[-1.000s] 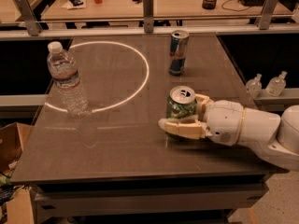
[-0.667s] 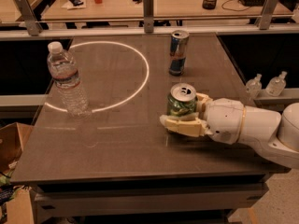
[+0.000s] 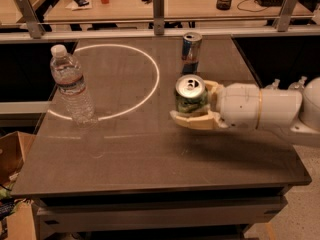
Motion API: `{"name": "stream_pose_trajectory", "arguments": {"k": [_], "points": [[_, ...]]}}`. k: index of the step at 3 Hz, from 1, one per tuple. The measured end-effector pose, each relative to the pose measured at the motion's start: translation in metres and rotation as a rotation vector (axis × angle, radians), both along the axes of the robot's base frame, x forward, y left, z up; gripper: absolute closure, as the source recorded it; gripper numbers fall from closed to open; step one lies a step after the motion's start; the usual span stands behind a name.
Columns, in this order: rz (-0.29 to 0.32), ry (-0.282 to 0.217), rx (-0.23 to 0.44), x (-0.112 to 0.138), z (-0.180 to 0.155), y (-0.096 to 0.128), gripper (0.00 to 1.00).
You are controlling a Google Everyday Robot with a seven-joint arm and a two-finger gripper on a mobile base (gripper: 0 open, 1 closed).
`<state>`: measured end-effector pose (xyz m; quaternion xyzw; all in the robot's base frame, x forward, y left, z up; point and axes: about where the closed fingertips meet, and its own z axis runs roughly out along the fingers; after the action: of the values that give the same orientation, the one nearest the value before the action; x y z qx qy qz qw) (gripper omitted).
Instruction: Knock green can over
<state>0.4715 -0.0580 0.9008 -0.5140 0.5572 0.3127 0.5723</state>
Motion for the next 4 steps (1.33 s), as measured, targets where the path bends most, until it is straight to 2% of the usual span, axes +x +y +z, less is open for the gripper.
{"name": "stream_pose_trajectory", "arguments": {"k": [1,2,3,4], "points": [[0.204,-0.219,-0.157,0.011,0.03,0.021,1.0],[0.343,-0.416,-0.313,0.016,0.049,0.03,1.0],[0.469,-0.542,-0.511,0.012,0.052,0.033,1.0],[0.567,-0.579,-0.73,0.0,0.039,0.023,1.0]]}}
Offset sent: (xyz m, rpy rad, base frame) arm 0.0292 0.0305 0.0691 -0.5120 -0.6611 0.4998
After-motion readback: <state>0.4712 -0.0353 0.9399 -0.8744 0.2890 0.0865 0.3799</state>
